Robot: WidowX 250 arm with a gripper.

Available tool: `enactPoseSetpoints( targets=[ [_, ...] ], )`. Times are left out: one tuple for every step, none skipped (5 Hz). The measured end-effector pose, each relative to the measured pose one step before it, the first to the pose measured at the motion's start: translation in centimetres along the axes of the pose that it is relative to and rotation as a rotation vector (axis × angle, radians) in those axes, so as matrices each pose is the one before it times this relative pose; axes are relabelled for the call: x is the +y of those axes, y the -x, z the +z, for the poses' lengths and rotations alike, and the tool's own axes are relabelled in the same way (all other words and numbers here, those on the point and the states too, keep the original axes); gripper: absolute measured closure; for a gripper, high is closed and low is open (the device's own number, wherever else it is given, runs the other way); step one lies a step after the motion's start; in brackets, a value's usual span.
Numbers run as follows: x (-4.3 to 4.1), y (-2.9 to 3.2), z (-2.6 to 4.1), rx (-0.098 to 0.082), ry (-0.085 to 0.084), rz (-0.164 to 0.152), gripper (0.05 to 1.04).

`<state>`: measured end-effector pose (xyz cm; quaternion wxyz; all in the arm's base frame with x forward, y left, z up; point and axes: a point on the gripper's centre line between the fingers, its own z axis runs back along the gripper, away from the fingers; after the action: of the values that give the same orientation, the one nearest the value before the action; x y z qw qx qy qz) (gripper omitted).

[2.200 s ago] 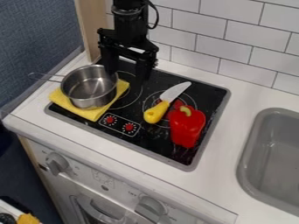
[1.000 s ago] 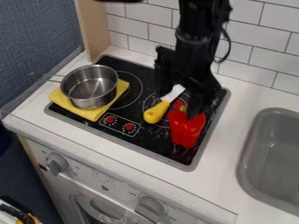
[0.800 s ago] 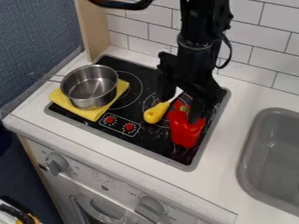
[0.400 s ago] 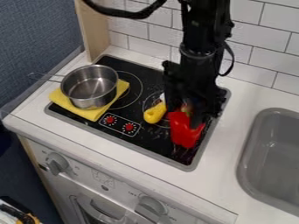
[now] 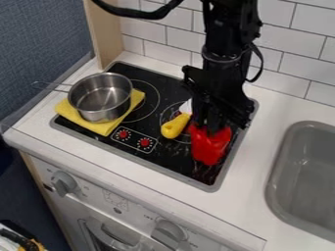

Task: Moved red bell pepper from right side to inside silver pan in the left part of burner.

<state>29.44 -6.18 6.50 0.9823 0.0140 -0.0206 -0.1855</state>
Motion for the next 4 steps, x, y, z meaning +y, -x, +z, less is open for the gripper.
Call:
enactPoseSetpoints(
  targets=[
    [0.357, 0.183, 0.166, 0.0, 0.0249, 0.0199, 0.932],
    [1.687, 0.281, 2.129, -0.0352, 0.0248, 0.0458, 0.973],
    [3.553, 0.567, 3.561, -0.0638, 0.0125, 0.1091, 0.985],
    [4.635, 1.563, 1.886, -0.0367, 0.0114, 0.1342, 0.986]
  ],
)
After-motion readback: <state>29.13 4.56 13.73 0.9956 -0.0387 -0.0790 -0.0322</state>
